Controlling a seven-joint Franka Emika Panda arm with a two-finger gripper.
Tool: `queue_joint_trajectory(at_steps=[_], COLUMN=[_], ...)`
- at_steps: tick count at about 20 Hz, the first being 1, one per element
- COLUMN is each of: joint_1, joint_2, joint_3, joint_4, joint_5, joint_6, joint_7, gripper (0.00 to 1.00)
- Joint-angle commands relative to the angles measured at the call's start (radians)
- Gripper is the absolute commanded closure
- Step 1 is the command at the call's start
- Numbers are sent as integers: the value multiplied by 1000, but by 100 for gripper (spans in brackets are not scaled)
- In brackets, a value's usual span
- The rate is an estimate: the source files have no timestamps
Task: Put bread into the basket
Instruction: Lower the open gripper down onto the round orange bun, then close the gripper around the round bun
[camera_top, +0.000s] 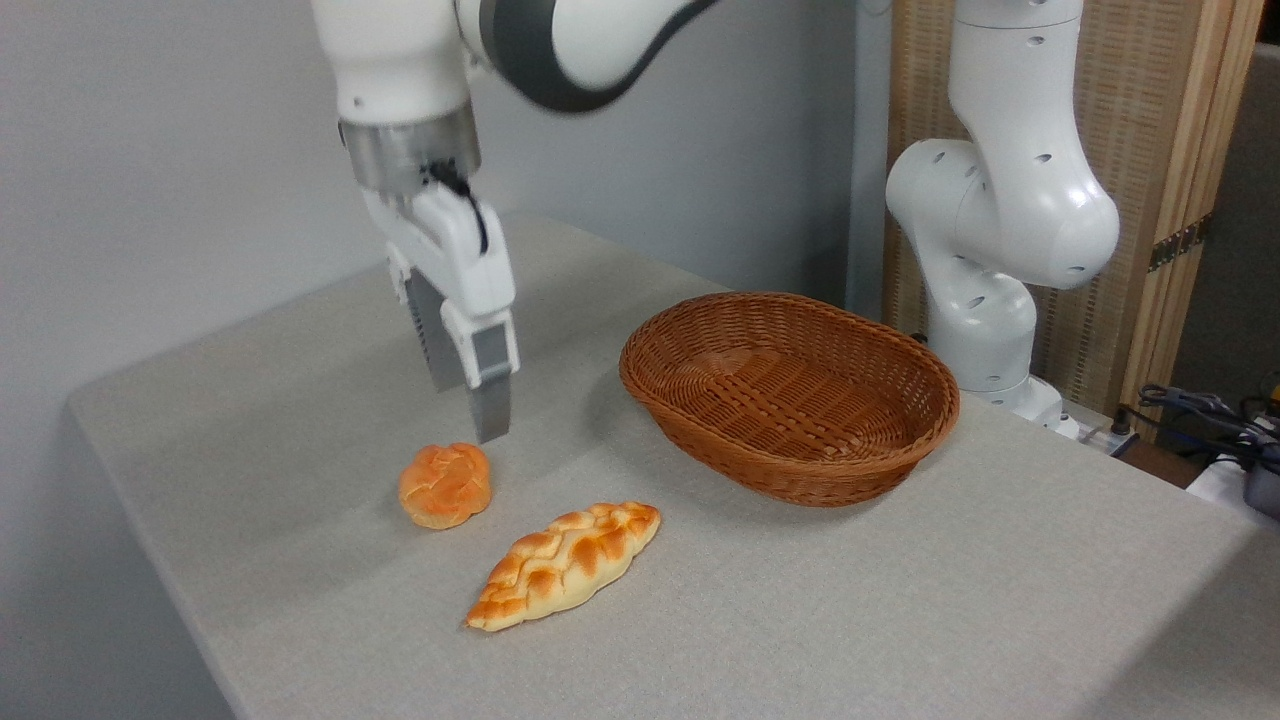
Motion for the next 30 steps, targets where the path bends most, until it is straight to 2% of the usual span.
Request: queue_joint_trajectory(at_steps=[1,8,12,24,25,28,30], joint_1=[-28,-65,-67,-68,-68,-68,-68], joint_2=[2,67,79,114,116,117,117], joint_3=[-18,-28,-28,-30,-30,-30,-30], joint_4=[-115,-129,-129,-129,-129,-129,-129], joint_5=[-25,-31,-75,-71,-71,-66,-66], joint_6=[158,255,266,278,278,283,283], joint_7=[9,4,1,4,4,9,10], gripper=[0,0,0,0,3,41,52])
